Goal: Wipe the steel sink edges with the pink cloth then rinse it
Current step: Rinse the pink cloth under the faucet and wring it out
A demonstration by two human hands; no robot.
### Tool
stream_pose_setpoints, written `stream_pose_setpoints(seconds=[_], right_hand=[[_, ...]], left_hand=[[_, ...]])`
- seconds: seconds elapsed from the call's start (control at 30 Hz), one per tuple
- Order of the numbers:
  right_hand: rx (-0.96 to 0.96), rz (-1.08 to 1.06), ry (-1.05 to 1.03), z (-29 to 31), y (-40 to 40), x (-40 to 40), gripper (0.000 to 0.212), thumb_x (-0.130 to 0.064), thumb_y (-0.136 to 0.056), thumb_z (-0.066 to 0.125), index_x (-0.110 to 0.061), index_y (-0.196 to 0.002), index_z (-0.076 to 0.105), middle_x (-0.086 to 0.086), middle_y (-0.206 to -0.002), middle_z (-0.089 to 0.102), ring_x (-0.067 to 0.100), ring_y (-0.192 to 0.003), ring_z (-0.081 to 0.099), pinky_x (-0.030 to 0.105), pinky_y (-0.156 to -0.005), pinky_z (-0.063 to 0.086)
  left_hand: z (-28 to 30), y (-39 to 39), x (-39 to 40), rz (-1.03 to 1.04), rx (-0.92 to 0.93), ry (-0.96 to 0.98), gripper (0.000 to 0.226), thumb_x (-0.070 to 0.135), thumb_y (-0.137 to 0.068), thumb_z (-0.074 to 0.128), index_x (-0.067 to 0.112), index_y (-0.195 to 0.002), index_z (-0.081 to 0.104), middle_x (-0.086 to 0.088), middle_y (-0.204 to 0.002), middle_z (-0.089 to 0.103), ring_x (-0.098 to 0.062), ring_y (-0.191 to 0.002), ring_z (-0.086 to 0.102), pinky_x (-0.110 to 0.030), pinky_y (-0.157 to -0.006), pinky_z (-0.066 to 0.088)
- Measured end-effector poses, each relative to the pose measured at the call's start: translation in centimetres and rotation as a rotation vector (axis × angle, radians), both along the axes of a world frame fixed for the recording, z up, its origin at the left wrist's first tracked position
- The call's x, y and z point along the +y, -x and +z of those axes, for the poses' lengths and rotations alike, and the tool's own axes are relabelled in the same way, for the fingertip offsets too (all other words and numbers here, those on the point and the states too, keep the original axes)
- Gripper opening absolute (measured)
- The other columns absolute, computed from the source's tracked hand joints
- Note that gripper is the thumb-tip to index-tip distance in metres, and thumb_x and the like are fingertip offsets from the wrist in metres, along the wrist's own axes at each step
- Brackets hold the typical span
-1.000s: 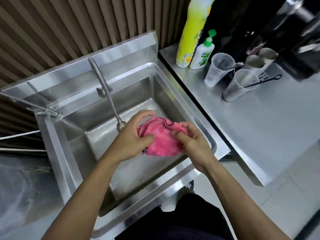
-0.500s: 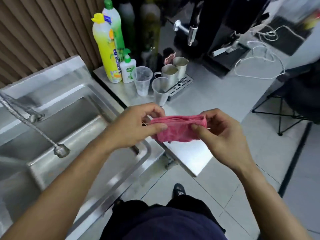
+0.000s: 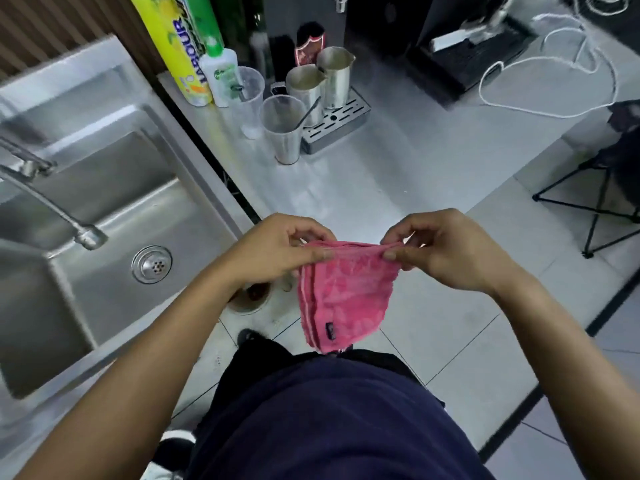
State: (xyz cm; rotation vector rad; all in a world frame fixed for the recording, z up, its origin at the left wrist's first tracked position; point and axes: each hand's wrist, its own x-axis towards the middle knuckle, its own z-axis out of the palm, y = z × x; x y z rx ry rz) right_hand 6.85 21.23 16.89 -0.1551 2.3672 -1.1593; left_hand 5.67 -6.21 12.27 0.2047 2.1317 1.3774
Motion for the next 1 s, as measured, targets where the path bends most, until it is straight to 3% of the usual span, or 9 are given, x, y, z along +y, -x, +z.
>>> stream_pose_setpoints(seconds=[0.1,0.17,0.27,0.43,0.53,0.67,0.87,0.93,1.0], right_hand=[[-0.018,0.074,-0.066,-6.0,5.3,-0.5,0.014,-0.014,-0.092,0.077,-0.027,-0.092,0.078,-0.014,-0.08,0.075,0.008,-0.071,0.069,0.028,-0.074,0.054],[0.088,0.098,-0.189,-10.3,7.3,-1.6,0.028,-0.011,-0.098,0.066,-0.023,-0.122,0.073,-0.005,-0.119,0.073,0.014,-0.104,0.069,0.036,-0.099,0.052],[0.228,0.093,-0.327,-14.0,5.9,-4.0,0.053,-0.005,-0.099,0.05,-0.014,-0.151,0.049,0.006,-0.158,0.047,0.027,-0.144,0.044,0.042,-0.119,0.038],[0.207,0.027,-0.221,-18.5,-2.3,-5.7,0.062,-0.007,-0.098,0.046,-0.01,-0.159,0.035,0.01,-0.168,0.028,0.026,-0.156,0.024,0.043,-0.127,0.025],[0.27,0.177,-0.268,-21.3,-3.1,-4.3,0.06,-0.032,-0.108,0.027,-0.012,-0.164,0.019,0.007,-0.172,0.01,0.02,-0.16,0.001,0.041,-0.131,0.005],[0.413,0.441,-0.378,-21.9,0.7,-2.6,0.062,-0.037,-0.109,0.022,-0.008,-0.163,0.021,0.011,-0.171,0.016,0.026,-0.16,0.01,0.046,-0.13,0.01],[0.516,0.607,-0.399,-21.2,1.5,-2.9,0.056,-0.02,-0.106,0.03,0.005,-0.155,0.036,0.024,-0.162,0.034,0.038,-0.153,0.03,0.052,-0.125,0.028],[0.516,0.55,-0.378,-21.3,0.7,-3.6,0.053,-0.007,-0.103,0.044,0.005,-0.154,0.038,0.025,-0.16,0.037,0.04,-0.151,0.034,0.054,-0.122,0.034],[0.518,0.486,-0.338,-21.5,0.7,-4.2,0.056,0.003,-0.096,0.059,0.006,-0.15,0.043,0.027,-0.156,0.044,0.044,-0.146,0.041,0.055,-0.118,0.039]], left_hand=[[-6.0,3.0,0.5,0.115,-0.114,0.044,0.018,0.03,-0.09,0.079,0.024,-0.106,0.075,0.001,-0.093,0.078,-0.017,-0.078,0.074,-0.037,-0.072,0.064],[-9.3,3.8,1.2,0.231,-0.113,0.155,0.03,0.03,-0.095,0.072,0.026,-0.124,0.066,-0.001,-0.118,0.073,-0.016,-0.098,0.071,-0.034,-0.084,0.06],[-12.4,1.7,3.0,0.219,0.203,0.476,0.051,0.026,-0.097,0.062,0.022,-0.146,0.048,-0.004,-0.146,0.054,-0.024,-0.131,0.052,-0.042,-0.11,0.044],[-16.0,-4.9,6.6,0.089,0.432,0.61,0.056,0.019,-0.1,0.047,0.007,-0.154,0.041,-0.013,-0.159,0.042,-0.033,-0.15,0.035,-0.047,-0.125,0.027],[-17.7,-6.1,7.1,0.083,0.372,0.702,0.063,0.038,-0.106,0.016,0.012,-0.164,0.013,-0.007,-0.172,0.009,-0.027,-0.16,0.002,-0.046,-0.129,0.006],[-17.7,-5.5,9.6,0.208,0.204,0.716,0.07,0.046,-0.095,-0.009,0.017,-0.158,-0.018,-0.003,-0.17,-0.02,-0.023,-0.156,-0.024,-0.044,-0.128,-0.011],[-17.8,-4.9,9.5,0.166,0.214,0.854,0.068,0.045,-0.103,-0.001,0.014,-0.163,-0.01,-0.004,-0.172,-0.014,-0.025,-0.157,-0.018,-0.043,-0.126,-0.016],[-17.6,-5.1,9.0,0.124,0.223,0.864,0.071,0.047,-0.1,-0.004,0.017,-0.163,-0.007,-0.002,-0.172,-0.011,-0.024,-0.158,-0.014,-0.046,-0.126,-0.014],[-17.2,-4.9,8.7,0.107,0.281,0.911,0.07,0.047,-0.103,0.005,0.013,-0.164,0.01,-0.007,-0.172,0.01,-0.029,-0.159,0.005,-0.054,-0.128,-0.003]])
